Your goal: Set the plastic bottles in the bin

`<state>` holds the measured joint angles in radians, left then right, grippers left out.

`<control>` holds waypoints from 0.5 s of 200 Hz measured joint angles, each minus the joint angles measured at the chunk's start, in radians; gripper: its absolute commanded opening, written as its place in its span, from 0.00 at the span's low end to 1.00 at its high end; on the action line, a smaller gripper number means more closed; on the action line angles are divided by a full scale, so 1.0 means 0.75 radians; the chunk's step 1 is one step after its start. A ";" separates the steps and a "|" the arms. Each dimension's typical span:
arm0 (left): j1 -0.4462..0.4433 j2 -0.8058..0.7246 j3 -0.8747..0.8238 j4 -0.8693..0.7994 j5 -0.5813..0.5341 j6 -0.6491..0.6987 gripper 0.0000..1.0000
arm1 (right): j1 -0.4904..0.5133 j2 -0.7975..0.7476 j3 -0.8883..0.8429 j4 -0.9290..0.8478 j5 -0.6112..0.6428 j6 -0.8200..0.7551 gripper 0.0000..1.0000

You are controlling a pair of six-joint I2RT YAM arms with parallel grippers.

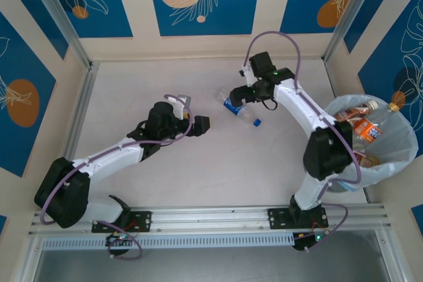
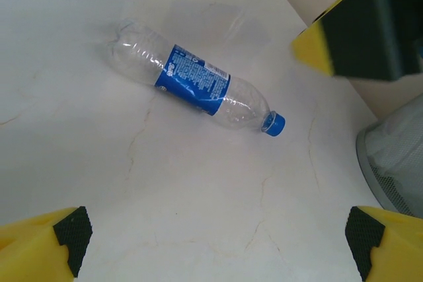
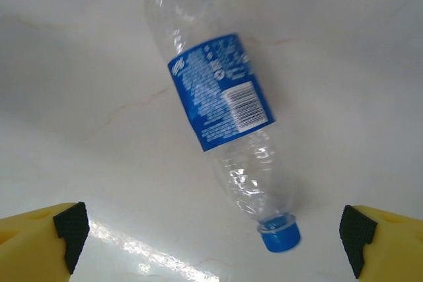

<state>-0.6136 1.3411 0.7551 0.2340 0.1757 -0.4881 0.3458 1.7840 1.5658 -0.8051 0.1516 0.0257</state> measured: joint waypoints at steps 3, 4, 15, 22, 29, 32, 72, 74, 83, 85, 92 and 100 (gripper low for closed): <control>0.000 0.000 0.000 -0.004 -0.002 -0.001 1.00 | 0.000 0.020 0.009 -0.002 -0.007 -0.007 0.99; 0.000 0.000 0.000 -0.004 -0.002 -0.001 1.00 | 0.000 0.026 0.010 -0.001 -0.010 -0.009 1.00; 0.000 0.000 0.000 -0.015 -0.013 -0.005 1.00 | 0.000 0.110 0.053 -0.006 -0.038 -0.044 0.99; 0.000 0.000 0.000 -0.019 -0.017 -0.007 1.00 | 0.000 0.165 0.090 -0.010 -0.047 -0.064 1.00; 0.000 0.000 0.000 -0.022 -0.026 -0.010 1.00 | 0.000 0.219 0.131 -0.011 -0.055 -0.081 1.00; 0.000 0.000 0.000 -0.022 -0.028 -0.013 1.00 | 0.000 0.239 0.145 -0.010 -0.059 -0.087 1.00; 0.000 0.000 0.000 -0.024 -0.047 -0.025 1.00 | 0.003 0.470 0.340 -0.031 -0.069 -0.144 1.00; 0.000 0.000 0.000 -0.024 -0.048 -0.027 1.00 | 0.003 0.482 0.352 -0.034 -0.068 -0.148 1.00; 0.000 0.000 -0.001 -0.024 -0.052 -0.033 1.00 | 0.006 0.527 0.395 -0.043 -0.068 -0.159 1.00; 0.000 0.000 0.000 -0.024 -0.053 -0.035 1.00 | 0.007 0.536 0.402 -0.045 -0.068 -0.162 1.00; 0.000 0.000 -0.001 -0.024 -0.057 -0.035 1.00 | 0.007 0.562 0.421 -0.050 -0.067 -0.169 0.99; 0.000 0.000 0.000 -0.024 -0.063 -0.036 1.00 | 0.008 0.590 0.435 -0.059 -0.068 -0.178 0.97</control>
<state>-0.6136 1.3411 0.7551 0.2157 0.1287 -0.5148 0.3519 2.2265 1.8919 -0.8494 0.1009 -0.1078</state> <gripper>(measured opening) 0.998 0.992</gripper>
